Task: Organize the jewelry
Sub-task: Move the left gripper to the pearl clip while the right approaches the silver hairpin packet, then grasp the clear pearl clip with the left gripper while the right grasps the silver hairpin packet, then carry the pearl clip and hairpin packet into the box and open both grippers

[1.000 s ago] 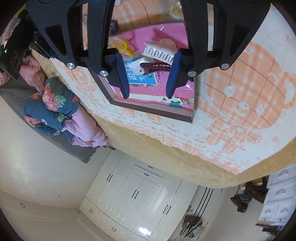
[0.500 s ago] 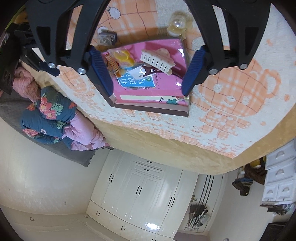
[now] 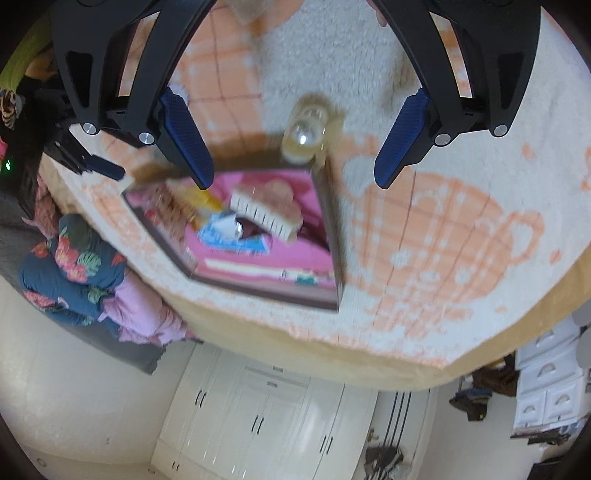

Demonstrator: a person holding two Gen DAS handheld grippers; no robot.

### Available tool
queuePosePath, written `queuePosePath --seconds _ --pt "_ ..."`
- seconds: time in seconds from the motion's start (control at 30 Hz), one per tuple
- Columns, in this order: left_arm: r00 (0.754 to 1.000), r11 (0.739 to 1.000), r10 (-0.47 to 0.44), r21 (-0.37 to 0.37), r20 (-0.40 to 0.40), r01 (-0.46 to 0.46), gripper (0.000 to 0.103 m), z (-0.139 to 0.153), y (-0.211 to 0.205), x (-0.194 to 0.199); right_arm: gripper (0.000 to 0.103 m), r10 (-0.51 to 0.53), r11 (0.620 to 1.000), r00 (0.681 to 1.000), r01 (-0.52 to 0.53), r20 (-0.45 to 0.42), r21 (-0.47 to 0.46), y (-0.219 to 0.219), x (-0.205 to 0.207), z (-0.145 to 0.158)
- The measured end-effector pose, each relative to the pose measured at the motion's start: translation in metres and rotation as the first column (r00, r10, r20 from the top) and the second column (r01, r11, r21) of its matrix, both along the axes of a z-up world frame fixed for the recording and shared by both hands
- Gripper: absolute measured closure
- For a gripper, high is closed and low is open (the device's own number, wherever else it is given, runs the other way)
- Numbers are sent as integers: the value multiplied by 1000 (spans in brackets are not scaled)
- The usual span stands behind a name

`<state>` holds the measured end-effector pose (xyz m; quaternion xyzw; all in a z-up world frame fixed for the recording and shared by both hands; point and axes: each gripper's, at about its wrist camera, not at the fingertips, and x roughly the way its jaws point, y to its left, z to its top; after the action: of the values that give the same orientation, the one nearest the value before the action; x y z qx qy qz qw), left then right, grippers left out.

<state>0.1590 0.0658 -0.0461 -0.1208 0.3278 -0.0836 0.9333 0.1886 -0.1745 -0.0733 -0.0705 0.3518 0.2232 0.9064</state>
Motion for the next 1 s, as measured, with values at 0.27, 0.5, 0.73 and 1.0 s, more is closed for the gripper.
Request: queuePosePath --seconds 0.27,0.5,0.73,1.0 --pt "994 999 -34 12 -101 35 23 -33 -9 7 51 13 1000 994 -14 -112 -7 9 17 -23" --pt "993 999 -42 9 -113 43 69 -42 -12 16 54 31 999 996 -30 -81 16 6 7 -15" --pt "993 996 -89 5 -83 90 74 -28 -18 4 56 39 997 999 -36 -36 71 -10 -11 8" --pt "992 992 -124 33 18 124 74 7 -39 11 56 -50 994 997 45 53 96 -38 3 38"
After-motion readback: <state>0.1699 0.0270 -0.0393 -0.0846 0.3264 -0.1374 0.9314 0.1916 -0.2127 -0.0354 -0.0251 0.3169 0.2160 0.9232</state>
